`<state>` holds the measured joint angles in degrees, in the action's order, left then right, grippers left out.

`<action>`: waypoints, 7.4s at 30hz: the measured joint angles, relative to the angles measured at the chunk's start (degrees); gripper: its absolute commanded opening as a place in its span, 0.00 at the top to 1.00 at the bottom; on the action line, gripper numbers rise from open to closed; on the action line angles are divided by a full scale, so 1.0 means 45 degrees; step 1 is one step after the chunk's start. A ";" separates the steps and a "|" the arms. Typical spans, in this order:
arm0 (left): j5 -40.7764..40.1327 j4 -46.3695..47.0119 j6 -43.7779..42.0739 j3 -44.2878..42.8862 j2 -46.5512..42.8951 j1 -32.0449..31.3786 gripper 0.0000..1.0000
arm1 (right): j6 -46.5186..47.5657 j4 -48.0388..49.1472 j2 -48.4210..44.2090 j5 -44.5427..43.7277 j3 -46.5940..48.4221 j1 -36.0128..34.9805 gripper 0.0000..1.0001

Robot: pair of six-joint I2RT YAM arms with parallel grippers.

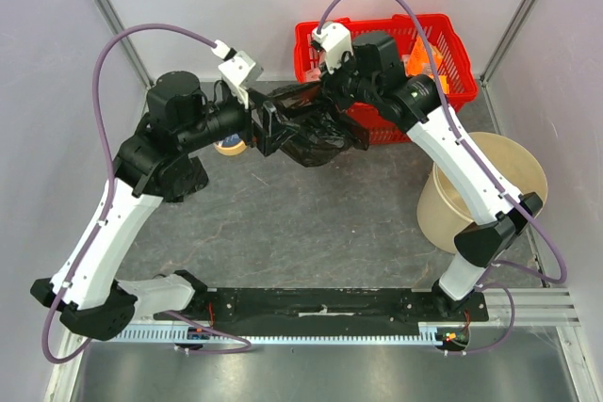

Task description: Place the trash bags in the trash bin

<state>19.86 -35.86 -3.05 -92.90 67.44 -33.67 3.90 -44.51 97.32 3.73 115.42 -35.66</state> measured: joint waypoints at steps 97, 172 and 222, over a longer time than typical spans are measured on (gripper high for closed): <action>-0.4886 -0.1054 -0.7252 -0.1530 0.2171 0.0918 0.98 | 0.3633 -0.4741 -0.4585 0.2569 -0.2045 0.2229 0.10; -0.5338 -0.3147 -0.9107 -0.7533 0.4143 0.2074 0.98 | 0.3920 -0.5401 -0.4673 0.3444 -0.7242 -0.2040 1.00; 0.4090 0.0627 -0.1336 -0.4080 0.2448 0.2123 0.98 | 0.5309 -0.3900 -0.7718 -0.2555 -0.5207 0.0471 0.16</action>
<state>38.26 -33.04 -9.06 -111.26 78.46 -24.12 27.79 -62.06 62.59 -7.77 91.98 -33.54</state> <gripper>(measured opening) 0.023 0.840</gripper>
